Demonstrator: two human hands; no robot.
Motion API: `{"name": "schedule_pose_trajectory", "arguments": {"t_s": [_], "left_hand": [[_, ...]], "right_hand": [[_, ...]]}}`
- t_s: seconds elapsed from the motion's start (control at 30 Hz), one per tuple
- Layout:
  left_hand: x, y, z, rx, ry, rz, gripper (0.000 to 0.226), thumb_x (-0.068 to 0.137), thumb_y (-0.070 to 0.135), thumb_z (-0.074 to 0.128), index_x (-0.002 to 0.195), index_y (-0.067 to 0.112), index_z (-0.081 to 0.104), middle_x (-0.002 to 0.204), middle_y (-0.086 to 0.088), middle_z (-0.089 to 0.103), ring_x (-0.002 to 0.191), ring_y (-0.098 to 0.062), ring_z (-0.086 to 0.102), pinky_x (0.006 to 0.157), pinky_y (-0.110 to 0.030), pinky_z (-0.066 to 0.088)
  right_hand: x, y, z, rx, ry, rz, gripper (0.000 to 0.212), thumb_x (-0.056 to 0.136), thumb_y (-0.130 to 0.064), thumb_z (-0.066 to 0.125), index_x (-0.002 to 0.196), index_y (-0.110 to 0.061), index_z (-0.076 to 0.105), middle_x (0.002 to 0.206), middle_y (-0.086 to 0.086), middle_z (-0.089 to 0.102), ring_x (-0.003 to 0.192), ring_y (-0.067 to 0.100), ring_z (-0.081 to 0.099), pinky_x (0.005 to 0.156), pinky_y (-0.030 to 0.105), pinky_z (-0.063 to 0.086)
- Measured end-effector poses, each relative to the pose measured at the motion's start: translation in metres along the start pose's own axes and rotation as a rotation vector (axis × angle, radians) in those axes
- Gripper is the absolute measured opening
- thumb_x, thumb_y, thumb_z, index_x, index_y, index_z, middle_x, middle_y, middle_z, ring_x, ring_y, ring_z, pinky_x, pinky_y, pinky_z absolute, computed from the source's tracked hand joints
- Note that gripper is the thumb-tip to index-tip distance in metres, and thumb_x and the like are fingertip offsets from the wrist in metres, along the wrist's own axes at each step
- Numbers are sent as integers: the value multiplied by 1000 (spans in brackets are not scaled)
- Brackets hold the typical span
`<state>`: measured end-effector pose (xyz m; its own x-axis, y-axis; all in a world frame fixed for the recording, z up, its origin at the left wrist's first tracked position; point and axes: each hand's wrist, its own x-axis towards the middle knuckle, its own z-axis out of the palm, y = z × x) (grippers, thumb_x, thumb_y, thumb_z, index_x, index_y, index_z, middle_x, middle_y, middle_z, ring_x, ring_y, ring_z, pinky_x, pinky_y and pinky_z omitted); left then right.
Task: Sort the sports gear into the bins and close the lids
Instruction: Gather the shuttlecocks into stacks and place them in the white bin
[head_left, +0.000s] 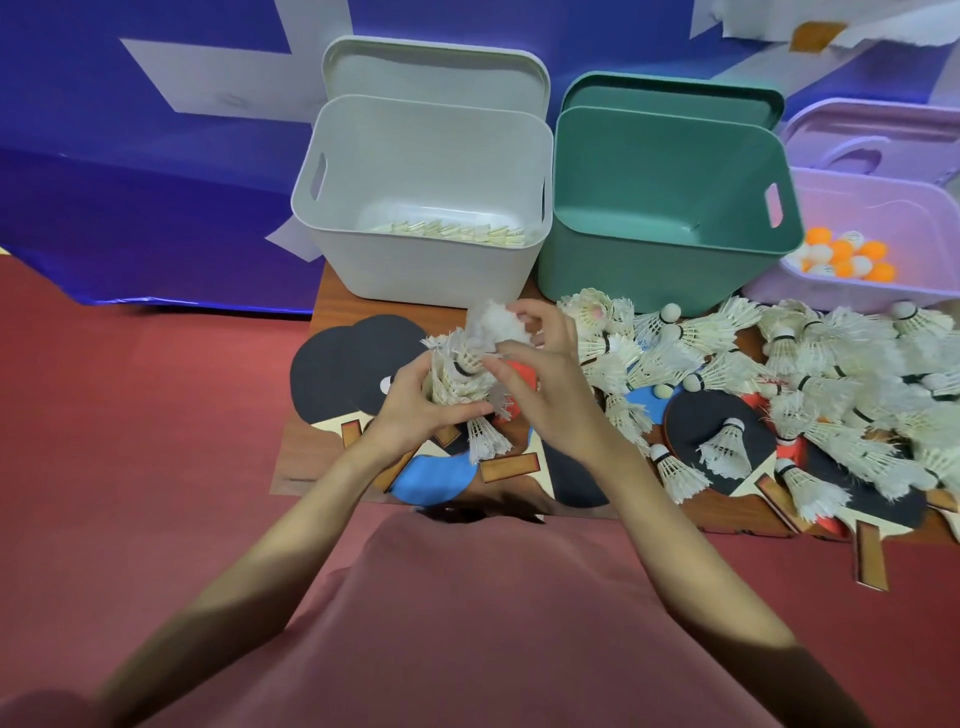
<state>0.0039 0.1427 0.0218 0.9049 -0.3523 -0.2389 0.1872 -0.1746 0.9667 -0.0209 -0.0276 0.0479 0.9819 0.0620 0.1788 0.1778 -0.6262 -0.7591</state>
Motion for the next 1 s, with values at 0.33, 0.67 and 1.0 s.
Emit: {"name": "schedule_pose_trajectory", "arguments": {"t_s": [0.33, 0.67, 1.0], "left_hand": [[1, -6, -2, 43, 24, 56, 49, 69, -2, 81, 112, -2, 59, 95, 5, 68, 86, 1, 65, 75, -13, 48], [1, -19, -27, 3, 195, -21, 40, 72, -2, 79, 102, 9, 55, 78, 11, 59, 58, 9, 55, 54, -5, 40], [-11, -36, -42, -46, 212, -107, 44, 72, -1, 79, 110, -3, 57, 73, 12, 58, 54, 7, 51, 54, -6, 39]], "right_hand": [[1, 1, 0, -305, -217, -149, 47, 98, -40, 31, 81, -13, 66, 149, 13, 23, 139, 25, 17, 113, 42, 23], [2, 15, 8, 37, 73, 121, 37, 98, -22, 44, 133, -15, 41, 126, 3, 45, 117, 12, 45, 99, 32, 41], [-27, 79, 62, -525, -645, 185, 39, 89, -16, 58, 127, -13, 51, 118, 10, 51, 113, 27, 49, 80, 36, 46]]}}
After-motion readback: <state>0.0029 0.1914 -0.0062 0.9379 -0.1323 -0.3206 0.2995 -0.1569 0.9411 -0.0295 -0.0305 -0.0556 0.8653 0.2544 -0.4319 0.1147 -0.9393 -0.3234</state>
